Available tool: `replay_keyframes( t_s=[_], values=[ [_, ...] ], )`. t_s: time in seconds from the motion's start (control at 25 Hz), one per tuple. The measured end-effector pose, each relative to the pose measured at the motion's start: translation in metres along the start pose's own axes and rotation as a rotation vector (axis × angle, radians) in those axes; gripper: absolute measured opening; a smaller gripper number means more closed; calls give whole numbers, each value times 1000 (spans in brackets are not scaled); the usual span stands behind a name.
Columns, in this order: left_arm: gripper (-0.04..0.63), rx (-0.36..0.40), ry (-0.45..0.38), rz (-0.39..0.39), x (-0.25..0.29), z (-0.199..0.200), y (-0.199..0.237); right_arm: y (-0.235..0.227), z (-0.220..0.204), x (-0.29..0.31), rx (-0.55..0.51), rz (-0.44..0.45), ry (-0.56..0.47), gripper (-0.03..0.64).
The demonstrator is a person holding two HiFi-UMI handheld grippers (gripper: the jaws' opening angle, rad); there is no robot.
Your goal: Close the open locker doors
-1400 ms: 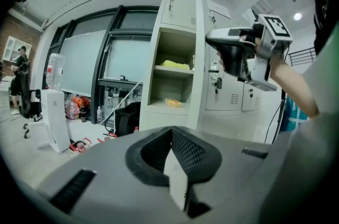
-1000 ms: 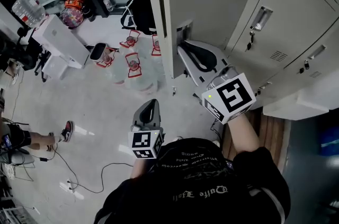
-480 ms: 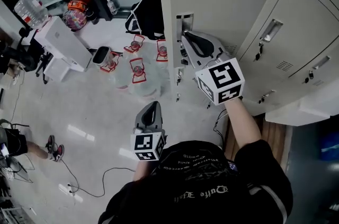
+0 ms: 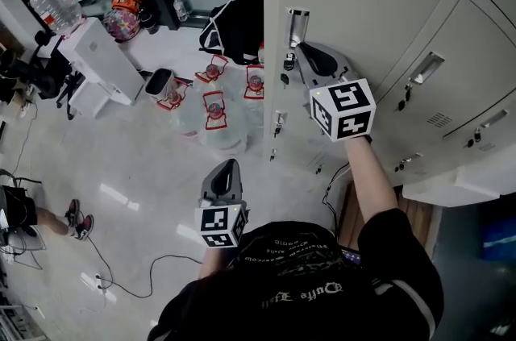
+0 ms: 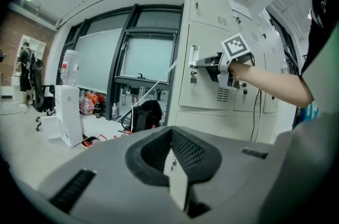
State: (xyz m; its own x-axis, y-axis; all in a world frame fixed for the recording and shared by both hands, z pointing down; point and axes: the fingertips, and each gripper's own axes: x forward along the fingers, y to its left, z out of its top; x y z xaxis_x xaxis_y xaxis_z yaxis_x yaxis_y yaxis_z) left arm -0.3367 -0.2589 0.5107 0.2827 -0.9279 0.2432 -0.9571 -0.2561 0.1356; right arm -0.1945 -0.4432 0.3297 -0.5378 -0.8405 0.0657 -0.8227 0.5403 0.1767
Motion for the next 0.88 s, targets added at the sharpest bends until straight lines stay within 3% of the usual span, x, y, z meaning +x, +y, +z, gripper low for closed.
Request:
replay_keyframes(
  t_s=[0.36, 0.88],
  values=[
    [8, 8, 2, -18, 4, 1, -3, -19, -6, 11, 1, -74, 20, 14],
    [8, -6, 7, -52, 3, -6, -15, -11, -9, -3, 62, -68, -37, 14]
  ],
)
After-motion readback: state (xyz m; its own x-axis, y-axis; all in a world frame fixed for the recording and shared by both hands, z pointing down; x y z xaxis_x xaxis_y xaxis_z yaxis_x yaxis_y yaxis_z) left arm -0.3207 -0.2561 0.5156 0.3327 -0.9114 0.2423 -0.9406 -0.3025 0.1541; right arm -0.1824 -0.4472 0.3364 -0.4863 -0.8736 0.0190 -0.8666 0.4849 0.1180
